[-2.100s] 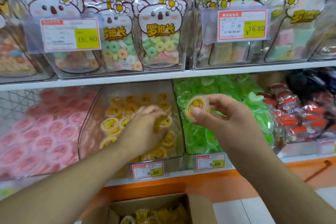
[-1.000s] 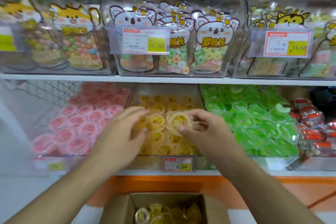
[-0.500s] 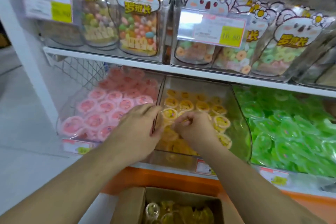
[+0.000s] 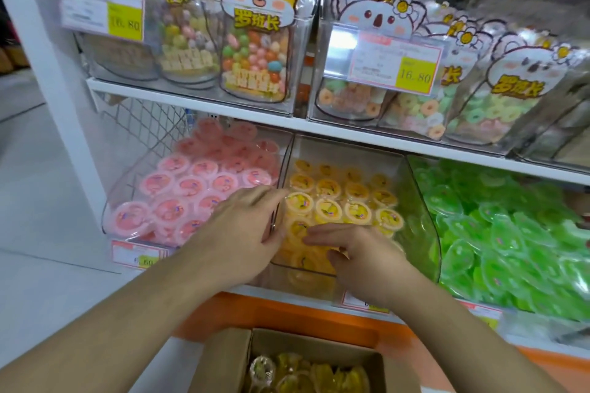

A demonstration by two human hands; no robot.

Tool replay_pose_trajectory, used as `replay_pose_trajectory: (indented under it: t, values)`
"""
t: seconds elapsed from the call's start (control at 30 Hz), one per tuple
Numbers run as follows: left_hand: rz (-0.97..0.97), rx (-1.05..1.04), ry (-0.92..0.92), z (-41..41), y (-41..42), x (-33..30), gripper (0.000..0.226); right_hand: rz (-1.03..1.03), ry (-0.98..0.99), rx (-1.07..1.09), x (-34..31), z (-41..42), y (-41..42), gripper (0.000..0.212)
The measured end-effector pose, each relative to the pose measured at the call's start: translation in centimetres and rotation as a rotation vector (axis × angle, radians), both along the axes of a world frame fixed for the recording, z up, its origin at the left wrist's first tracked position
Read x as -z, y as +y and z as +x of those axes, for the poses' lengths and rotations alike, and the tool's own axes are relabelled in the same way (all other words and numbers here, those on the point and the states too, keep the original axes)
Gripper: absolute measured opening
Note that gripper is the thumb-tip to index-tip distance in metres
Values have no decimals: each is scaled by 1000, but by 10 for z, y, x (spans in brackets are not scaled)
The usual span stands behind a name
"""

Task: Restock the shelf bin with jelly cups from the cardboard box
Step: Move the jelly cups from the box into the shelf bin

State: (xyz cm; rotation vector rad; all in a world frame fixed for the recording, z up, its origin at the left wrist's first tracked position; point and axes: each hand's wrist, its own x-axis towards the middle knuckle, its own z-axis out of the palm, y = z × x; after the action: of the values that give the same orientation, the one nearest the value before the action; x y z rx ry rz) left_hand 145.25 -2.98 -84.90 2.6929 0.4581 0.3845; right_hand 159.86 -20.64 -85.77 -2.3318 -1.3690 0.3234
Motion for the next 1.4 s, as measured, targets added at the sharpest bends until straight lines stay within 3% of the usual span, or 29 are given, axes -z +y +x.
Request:
replay_pose_trajectory:
  t: [0.13,0.53,0.77,1.07,1.27,1.4]
  values:
    - [21,5,6,0,1,2,61,-22,-32,-34,5,6,6,70]
    - [21,8,2,0,0,2,62,-51,-57,-71,12,7,6,88]
    - [27,13,-6,2,3,5,63,-123,-57,-55,11,3,13,78]
    - [32,9,-22,-12,-7,3,66,-24,-46,-94,1,-4,-10,46]
    - [-23,43,-124,-45,-34,-2,55,144,13,-117,-9,-31,-52,36]
    - [-182,116,-60,-72,-55,37,43,161,88,-108,10,-64,-75,34]
